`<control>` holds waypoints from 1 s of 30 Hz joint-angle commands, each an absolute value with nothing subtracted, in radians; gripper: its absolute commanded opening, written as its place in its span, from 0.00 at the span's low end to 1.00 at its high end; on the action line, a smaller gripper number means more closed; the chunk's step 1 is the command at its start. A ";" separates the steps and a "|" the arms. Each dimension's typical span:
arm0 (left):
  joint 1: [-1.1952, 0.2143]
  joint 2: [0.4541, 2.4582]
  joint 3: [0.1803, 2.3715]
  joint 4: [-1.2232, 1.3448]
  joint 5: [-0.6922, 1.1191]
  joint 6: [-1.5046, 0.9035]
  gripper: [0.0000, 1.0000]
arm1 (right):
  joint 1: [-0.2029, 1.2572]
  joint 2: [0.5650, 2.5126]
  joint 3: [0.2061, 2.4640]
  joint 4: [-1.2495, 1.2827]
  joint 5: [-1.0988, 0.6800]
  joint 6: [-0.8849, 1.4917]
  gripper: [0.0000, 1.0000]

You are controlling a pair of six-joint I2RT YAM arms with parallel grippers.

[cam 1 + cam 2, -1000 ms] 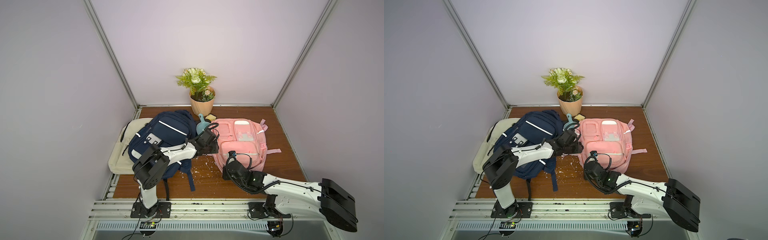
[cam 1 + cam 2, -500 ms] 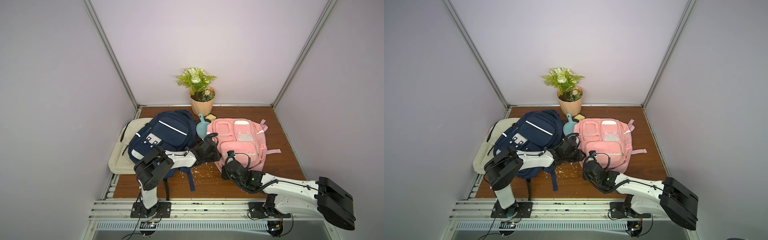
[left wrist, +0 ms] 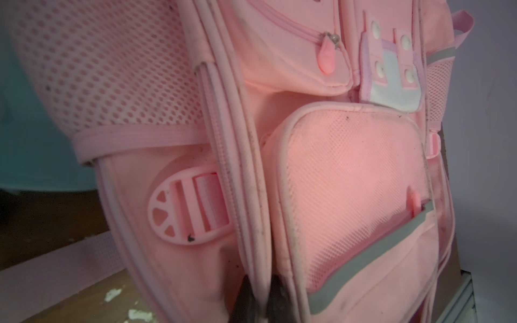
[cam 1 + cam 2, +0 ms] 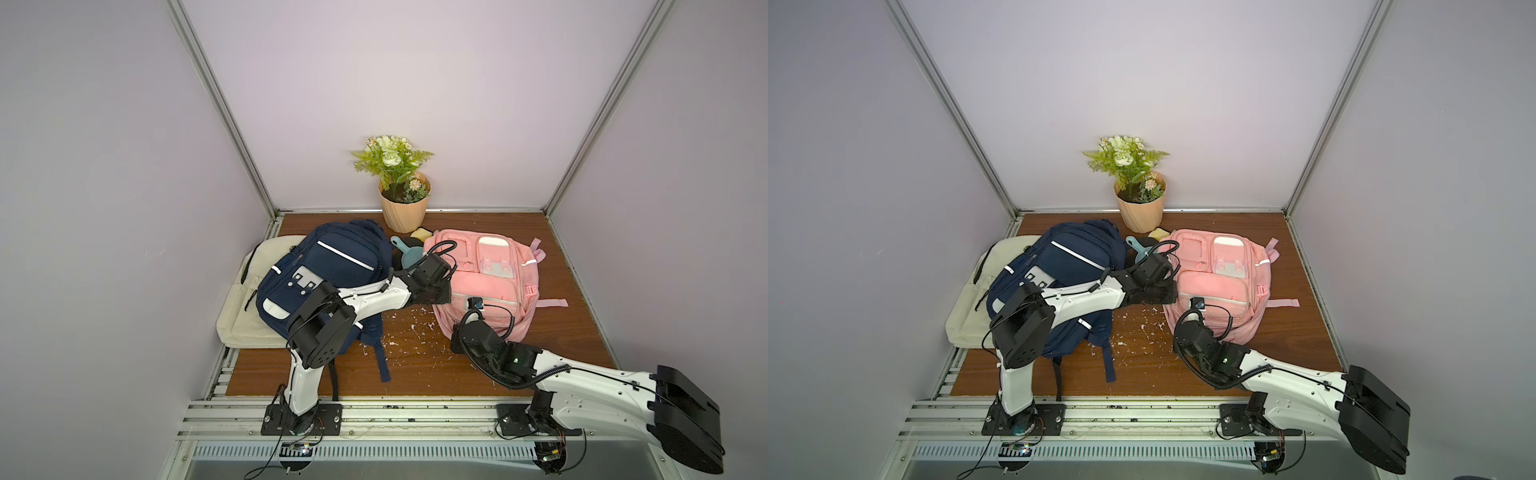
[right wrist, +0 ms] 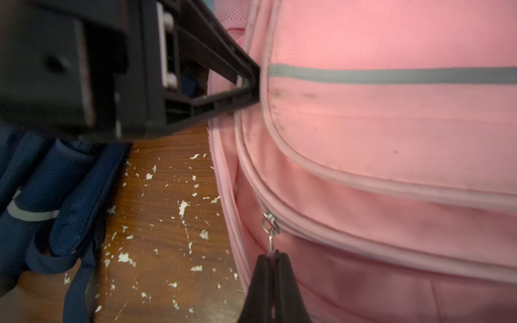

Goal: Zip up the backpack
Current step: Zip the zipper on the backpack.

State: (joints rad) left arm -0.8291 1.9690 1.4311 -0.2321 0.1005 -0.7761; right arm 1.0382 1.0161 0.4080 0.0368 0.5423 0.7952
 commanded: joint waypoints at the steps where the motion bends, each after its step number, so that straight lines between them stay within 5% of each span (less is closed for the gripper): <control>1: -0.742 2.004 1.576 -0.230 -0.056 -0.679 0.00 | 1.052 0.978 0.378 -0.071 0.528 0.843 0.00; 10: -0.721 2.160 1.810 -0.312 0.010 -0.619 0.04 | 1.012 0.974 0.366 -0.037 0.499 0.847 0.00; 15: -0.772 2.047 1.600 -0.212 0.009 -0.695 0.36 | 1.012 1.052 0.426 0.054 0.460 0.823 0.00; 18: -0.788 1.935 1.392 -0.102 0.049 -0.780 0.46 | 1.010 1.102 0.468 0.098 0.457 0.801 0.00; 30: -0.879 1.822 1.149 0.041 0.133 -0.919 0.46 | 1.008 1.213 0.522 0.174 0.421 0.761 0.00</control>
